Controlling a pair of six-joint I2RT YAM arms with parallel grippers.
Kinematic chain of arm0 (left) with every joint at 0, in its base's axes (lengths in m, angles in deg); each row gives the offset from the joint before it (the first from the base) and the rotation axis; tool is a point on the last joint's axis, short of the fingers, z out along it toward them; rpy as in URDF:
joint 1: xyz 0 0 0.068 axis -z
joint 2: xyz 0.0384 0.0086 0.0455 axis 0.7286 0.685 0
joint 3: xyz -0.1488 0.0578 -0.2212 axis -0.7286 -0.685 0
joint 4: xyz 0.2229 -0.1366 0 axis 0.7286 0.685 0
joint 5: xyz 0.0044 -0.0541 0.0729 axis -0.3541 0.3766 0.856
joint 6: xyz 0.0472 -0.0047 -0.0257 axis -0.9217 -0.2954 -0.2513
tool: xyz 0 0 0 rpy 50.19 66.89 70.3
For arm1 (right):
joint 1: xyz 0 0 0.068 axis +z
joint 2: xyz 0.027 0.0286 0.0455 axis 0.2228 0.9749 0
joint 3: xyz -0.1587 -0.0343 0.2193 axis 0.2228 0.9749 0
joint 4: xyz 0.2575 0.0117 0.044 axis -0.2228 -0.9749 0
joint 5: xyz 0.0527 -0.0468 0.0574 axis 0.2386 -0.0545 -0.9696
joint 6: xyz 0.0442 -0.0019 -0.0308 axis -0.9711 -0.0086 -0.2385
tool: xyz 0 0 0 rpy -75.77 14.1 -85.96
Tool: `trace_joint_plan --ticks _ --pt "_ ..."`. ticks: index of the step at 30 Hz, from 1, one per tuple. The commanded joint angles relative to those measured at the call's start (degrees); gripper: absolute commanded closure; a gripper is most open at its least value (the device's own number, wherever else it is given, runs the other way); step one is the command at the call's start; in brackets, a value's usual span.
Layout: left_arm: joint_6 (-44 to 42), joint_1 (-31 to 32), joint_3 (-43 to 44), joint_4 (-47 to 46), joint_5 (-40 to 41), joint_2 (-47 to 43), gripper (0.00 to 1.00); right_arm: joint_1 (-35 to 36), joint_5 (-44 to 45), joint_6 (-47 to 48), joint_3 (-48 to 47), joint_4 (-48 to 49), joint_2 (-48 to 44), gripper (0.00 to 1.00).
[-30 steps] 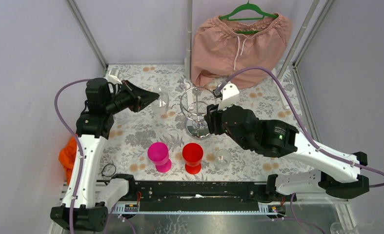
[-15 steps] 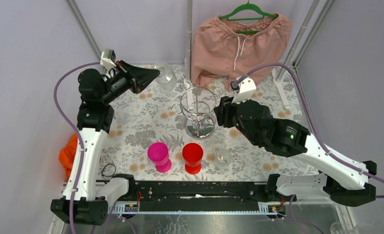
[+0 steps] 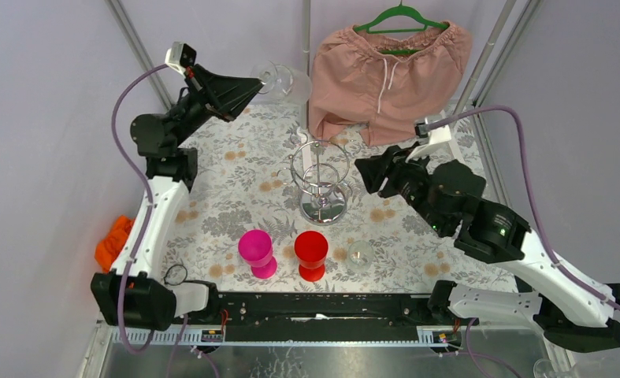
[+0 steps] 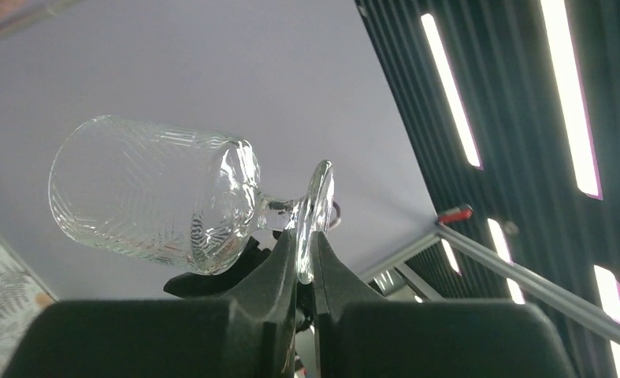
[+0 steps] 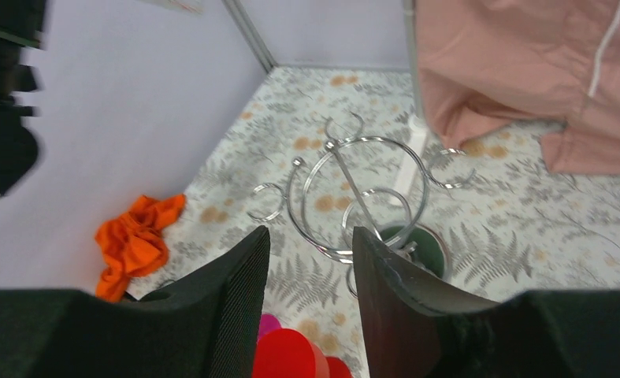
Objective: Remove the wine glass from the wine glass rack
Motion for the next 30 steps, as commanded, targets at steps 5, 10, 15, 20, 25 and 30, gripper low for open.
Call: trace_joint_plan --ticks 5,10,15,20,25,30 --pt "15.46 3.52 1.96 -34.90 3.77 8.23 1.00 -1.58 -7.06 2.32 -4.30 7.39 0.37 0.48" --pt "19.17 3.62 5.00 -42.66 5.41 13.03 1.00 -3.41 -8.85 2.78 -8.56 6.25 3.43 0.47" --pt "24.09 3.63 7.49 -50.08 8.18 17.65 1.00 -7.43 -12.90 2.22 -13.55 5.47 7.49 0.48" --pt "25.08 3.63 7.18 -52.16 8.27 18.67 1.00 -13.40 -20.71 -0.11 -17.10 5.68 11.00 0.48" --pt "25.15 3.24 7.83 -52.34 7.29 18.70 1.00 -23.85 -35.37 -6.04 -15.80 9.25 13.50 0.47" --pt "25.59 2.94 8.66 -52.34 6.96 19.20 1.00 -35.04 -50.49 -15.11 -8.33 21.01 15.23 0.47"
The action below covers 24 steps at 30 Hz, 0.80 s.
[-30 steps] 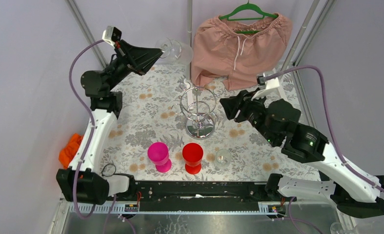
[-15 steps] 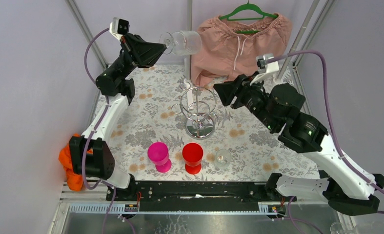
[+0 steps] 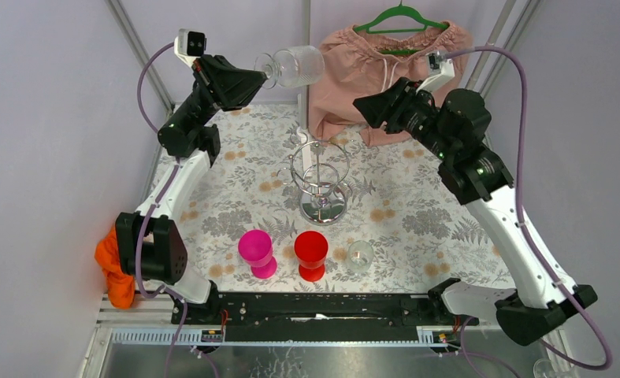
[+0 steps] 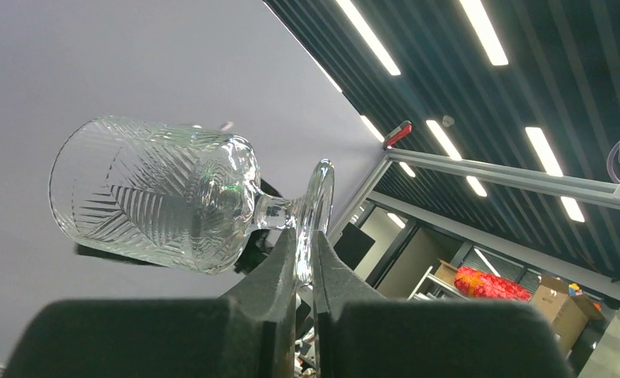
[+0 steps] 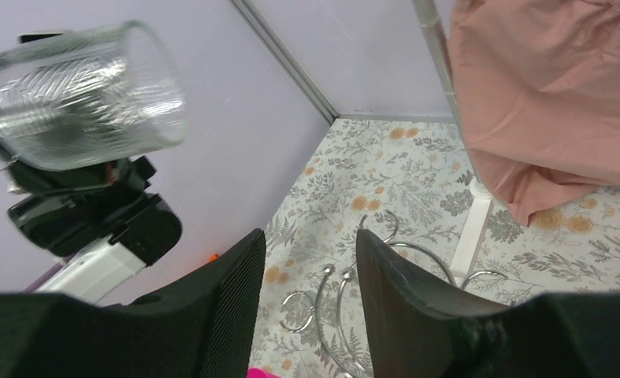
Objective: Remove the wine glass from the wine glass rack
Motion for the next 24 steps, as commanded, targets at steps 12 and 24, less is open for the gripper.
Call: trace_joint_plan --ticks 12,24 --pt "12.38 -0.72 4.14 -6.75 1.67 0.93 1.00 -15.98 -35.81 -23.80 13.03 35.97 5.33 0.43" --pt "11.08 -0.45 5.85 -6.68 1.78 2.63 1.00 -17.35 -48.18 -41.22 15.26 60.79 14.25 0.39"
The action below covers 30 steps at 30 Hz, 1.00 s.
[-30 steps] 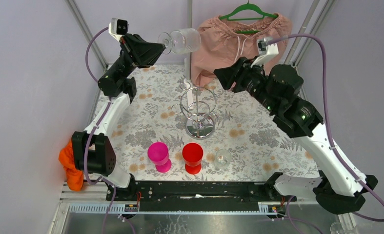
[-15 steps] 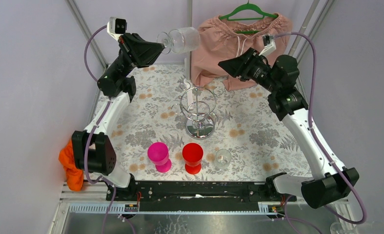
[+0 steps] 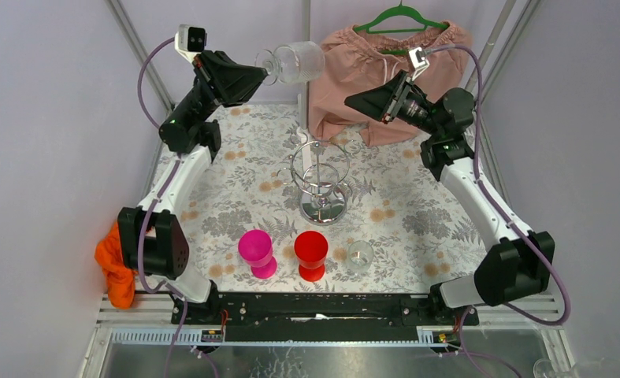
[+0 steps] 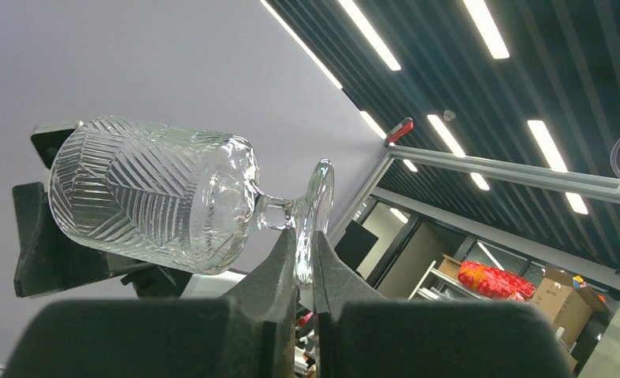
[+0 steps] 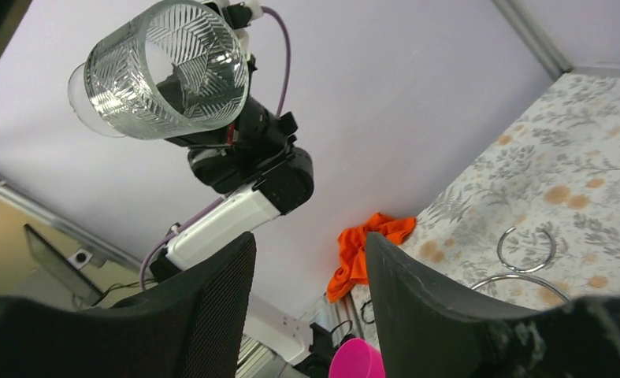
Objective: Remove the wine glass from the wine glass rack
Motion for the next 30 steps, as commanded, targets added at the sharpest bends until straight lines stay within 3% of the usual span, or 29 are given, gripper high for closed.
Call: trace_joint_plan --ticks 1,19,30 --pt "10.84 0.12 3.46 -5.73 2.14 0.80 1.00 -0.34 -6.42 -9.21 -0.17 13.59 2.42 0.39" --pt "8.84 3.82 0.69 -5.68 1.27 2.11 1.00 -1.03 -7.35 -27.80 -7.45 41.67 11.51 0.34" --pt "8.14 5.82 -0.88 -5.59 1.35 1.90 1.00 -1.03 -7.36 -35.32 -13.78 48.40 17.87 0.33"
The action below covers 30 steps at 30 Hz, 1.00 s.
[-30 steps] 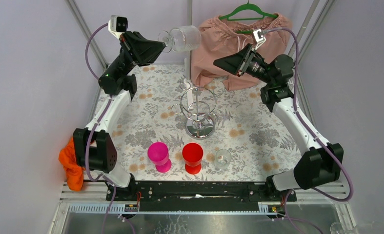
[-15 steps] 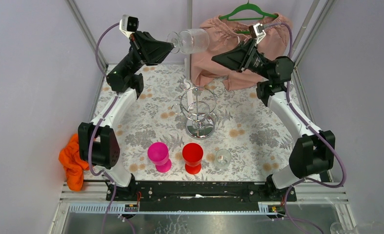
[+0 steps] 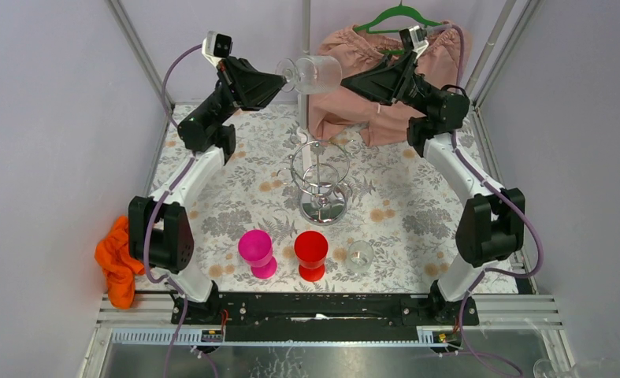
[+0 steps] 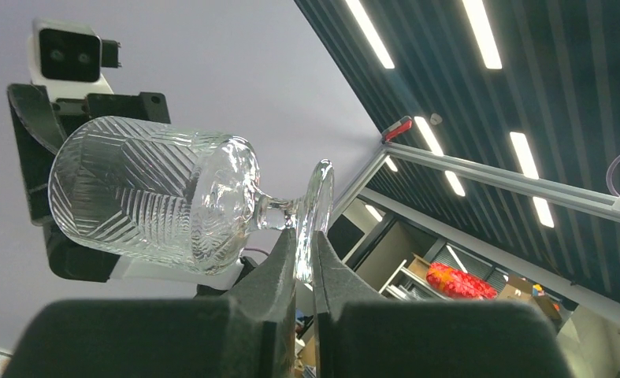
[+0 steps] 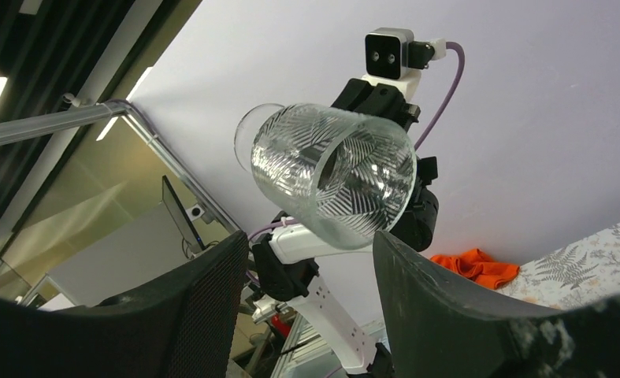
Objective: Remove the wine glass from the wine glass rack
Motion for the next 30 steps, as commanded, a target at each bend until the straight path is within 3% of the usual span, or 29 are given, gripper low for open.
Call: trace_joint_plan --ticks 1,14,21,30 --pt "8.12 1.46 0.95 -5.57 1.87 -1.60 1.00 -0.33 -1.20 -3.70 -4.96 6.04 1.50 0.33" --pt "6.64 4.30 1.41 -5.30 2.30 0.57 1.00 1.22 0.80 -21.05 -12.74 21.47 9.68 0.34" --pt "6.66 5.31 3.11 -5.39 2.27 2.46 1.00 3.58 0.40 -19.93 -12.33 21.47 8.09 0.37" --pt "6.58 5.49 4.53 -5.39 2.23 4.00 1.00 5.22 0.27 -20.06 -11.68 21.51 6.17 0.54"
